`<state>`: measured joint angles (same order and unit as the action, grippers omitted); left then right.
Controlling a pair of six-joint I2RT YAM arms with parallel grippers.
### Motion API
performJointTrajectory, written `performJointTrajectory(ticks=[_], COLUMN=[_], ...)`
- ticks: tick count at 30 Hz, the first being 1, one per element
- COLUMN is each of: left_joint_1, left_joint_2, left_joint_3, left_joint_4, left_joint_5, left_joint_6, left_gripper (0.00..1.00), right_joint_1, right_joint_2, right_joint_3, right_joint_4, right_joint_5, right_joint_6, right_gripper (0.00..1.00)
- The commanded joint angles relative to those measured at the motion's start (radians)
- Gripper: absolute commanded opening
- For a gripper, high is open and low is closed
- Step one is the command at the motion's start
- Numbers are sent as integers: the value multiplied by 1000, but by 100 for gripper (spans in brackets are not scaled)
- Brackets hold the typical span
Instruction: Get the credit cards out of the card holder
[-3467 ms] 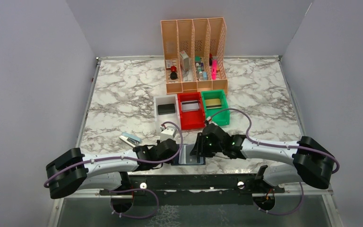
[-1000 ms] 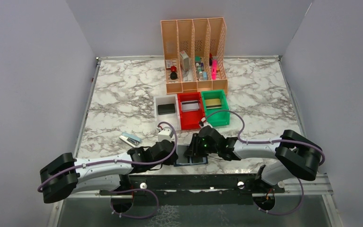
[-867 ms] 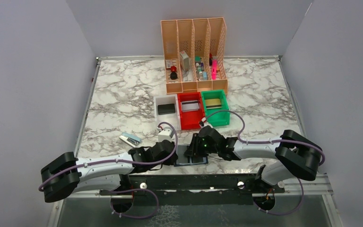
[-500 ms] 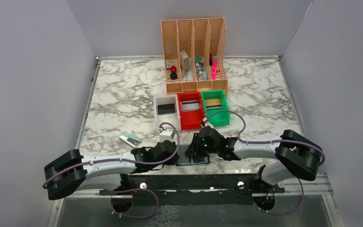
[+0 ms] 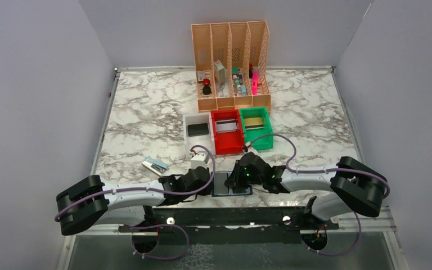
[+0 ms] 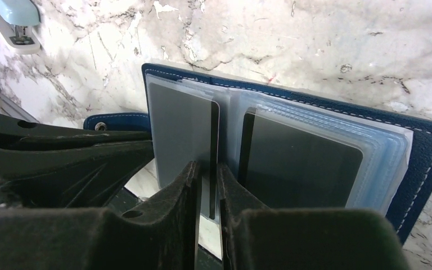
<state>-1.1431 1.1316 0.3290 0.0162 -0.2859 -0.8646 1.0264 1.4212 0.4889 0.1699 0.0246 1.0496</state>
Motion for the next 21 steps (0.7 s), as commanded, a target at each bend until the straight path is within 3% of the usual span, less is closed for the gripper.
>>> performJointTrajectory(ticks=[1,4,13,21], left_joint_1=[-9,-8,-7,-9], left_joint_2=[32,25,-77,-166], left_joint_3=[-19,-21,-46,-64], left_joint_4=[-57,-61,-98,-150], left_joint_5=[-2,-3,-47,-73], left_joint_6=[0,-1,-25,-27], left_gripper=[12,12,12,12], right_joint_1=[4,4,3,2], right_joint_2=[-15,-20,-56,-106], right_joint_3=[-28,-26,-52,-63], right_joint_4=[78,63,66,58], right_joint_5=[-21,-12,3,-8], right_joint_6=[2,4,2,-25], right_gripper=[19,18,1,1])
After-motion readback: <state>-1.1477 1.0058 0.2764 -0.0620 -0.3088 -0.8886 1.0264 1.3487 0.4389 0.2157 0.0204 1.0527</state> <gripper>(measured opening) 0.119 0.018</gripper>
